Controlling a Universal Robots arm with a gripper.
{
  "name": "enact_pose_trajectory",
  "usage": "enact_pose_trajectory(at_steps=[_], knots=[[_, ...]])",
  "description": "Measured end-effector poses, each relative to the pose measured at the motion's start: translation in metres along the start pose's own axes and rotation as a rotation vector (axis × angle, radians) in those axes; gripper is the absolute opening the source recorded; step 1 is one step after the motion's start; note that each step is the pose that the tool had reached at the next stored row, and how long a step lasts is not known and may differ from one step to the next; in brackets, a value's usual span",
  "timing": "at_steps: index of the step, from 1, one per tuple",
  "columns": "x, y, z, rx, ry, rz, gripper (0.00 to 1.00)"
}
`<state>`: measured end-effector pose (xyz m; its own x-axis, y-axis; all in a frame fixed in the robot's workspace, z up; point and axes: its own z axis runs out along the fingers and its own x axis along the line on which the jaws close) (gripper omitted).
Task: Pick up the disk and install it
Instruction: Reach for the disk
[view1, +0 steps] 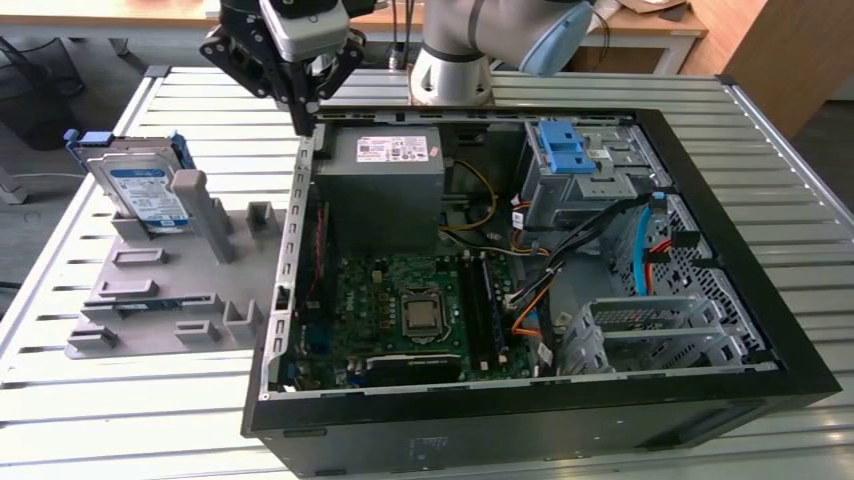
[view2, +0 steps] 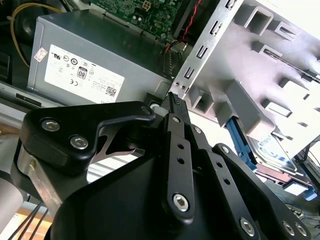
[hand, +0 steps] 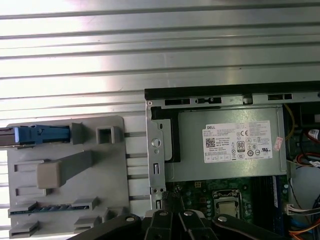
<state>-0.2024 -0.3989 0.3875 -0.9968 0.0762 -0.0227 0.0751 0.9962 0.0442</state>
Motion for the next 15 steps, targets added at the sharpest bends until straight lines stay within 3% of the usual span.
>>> enact_pose_trajectory(at_steps=[4,15], knots=[[0.0040,-0.0004,0.0009,0.0000,0.0000,0.000,0.11],[0.0061,-0.0005,0.0013,0.0000,0.0000,0.000,0.11]])
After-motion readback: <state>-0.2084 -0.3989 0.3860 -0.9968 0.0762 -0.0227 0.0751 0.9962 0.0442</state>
